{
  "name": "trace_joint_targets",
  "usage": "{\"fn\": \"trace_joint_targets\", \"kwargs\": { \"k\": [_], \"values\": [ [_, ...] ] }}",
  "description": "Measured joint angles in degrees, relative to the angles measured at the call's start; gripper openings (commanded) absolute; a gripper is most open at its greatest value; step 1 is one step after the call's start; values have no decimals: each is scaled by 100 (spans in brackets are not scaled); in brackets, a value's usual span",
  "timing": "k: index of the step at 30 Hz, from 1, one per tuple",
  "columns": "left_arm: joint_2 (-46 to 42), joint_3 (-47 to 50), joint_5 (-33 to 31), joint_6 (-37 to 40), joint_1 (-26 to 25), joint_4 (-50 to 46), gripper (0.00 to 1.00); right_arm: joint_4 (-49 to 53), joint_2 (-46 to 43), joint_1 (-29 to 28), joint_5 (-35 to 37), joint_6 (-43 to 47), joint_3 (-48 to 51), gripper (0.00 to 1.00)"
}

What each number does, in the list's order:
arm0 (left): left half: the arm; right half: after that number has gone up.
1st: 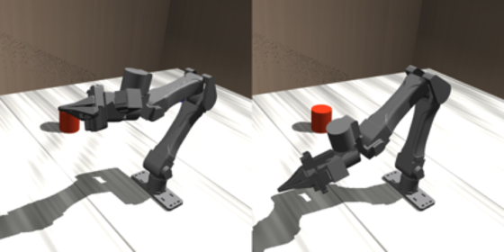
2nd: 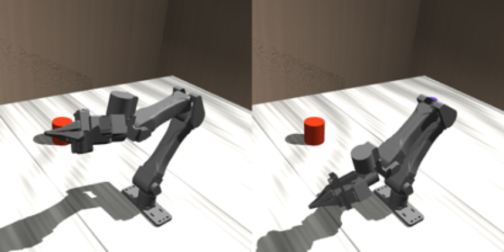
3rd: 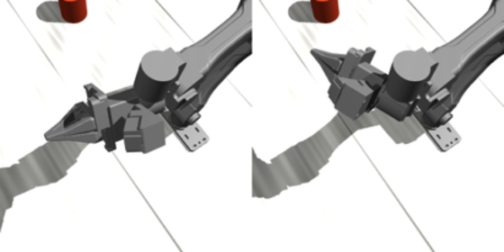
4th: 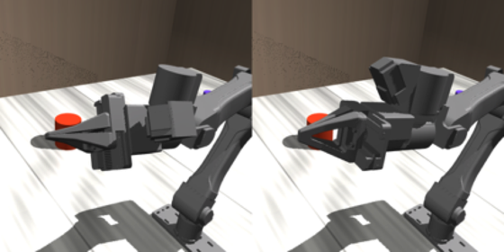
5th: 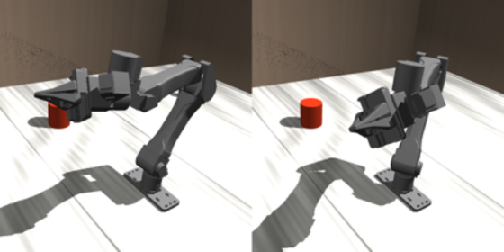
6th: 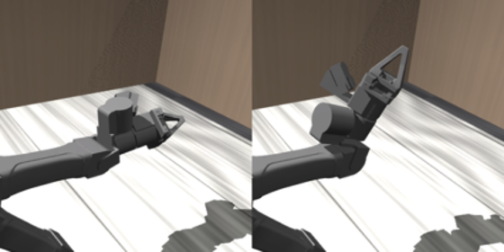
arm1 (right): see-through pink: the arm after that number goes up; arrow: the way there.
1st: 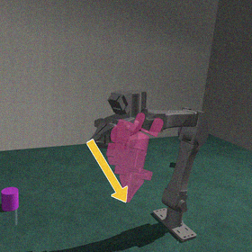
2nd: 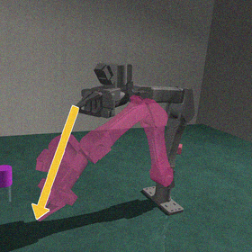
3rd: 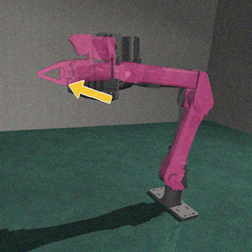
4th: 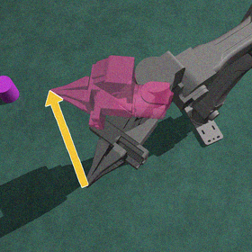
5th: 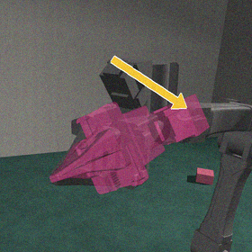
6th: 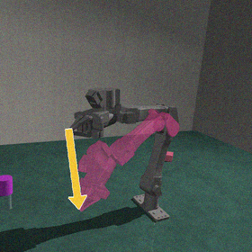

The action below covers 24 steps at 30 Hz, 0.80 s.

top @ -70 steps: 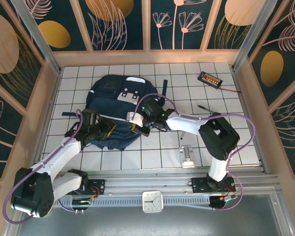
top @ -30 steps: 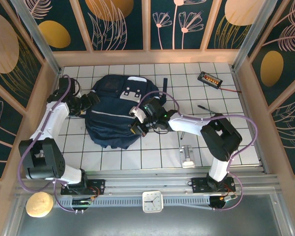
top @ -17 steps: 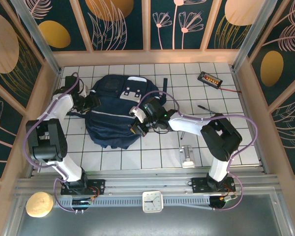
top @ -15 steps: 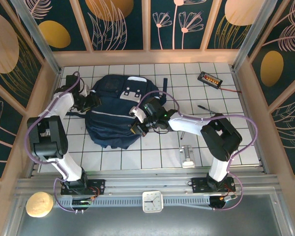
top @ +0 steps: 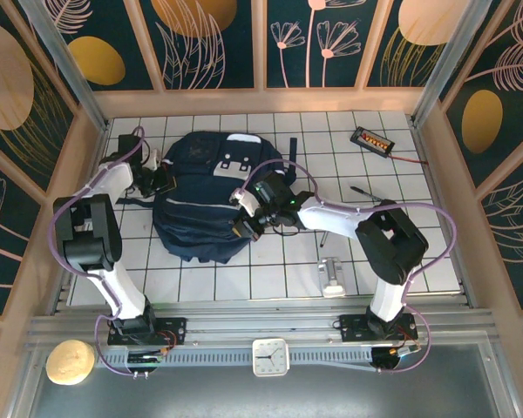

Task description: Pack the student bag

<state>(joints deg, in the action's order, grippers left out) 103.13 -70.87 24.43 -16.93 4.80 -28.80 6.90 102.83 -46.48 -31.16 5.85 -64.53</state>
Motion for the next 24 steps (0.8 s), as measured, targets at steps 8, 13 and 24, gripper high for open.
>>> {"fn": "trace_joint_targets", "kwargs": {
  "k": [8, 13, 24],
  "values": [
    [-656, 1215, 472, -1285, 22, 1523, 0, 907, 330, -50, -52, -479, -566, 0],
    [-1154, 1700, 402, -1904, -35, 2105, 0, 1344, 601, -105, -186, -1191, -1005, 0],
    [-1834, 1827, 295, -2367, -192, 2155, 0, 1858, 846, -103, -192, -3327, -1456, 0]
  ]
}}
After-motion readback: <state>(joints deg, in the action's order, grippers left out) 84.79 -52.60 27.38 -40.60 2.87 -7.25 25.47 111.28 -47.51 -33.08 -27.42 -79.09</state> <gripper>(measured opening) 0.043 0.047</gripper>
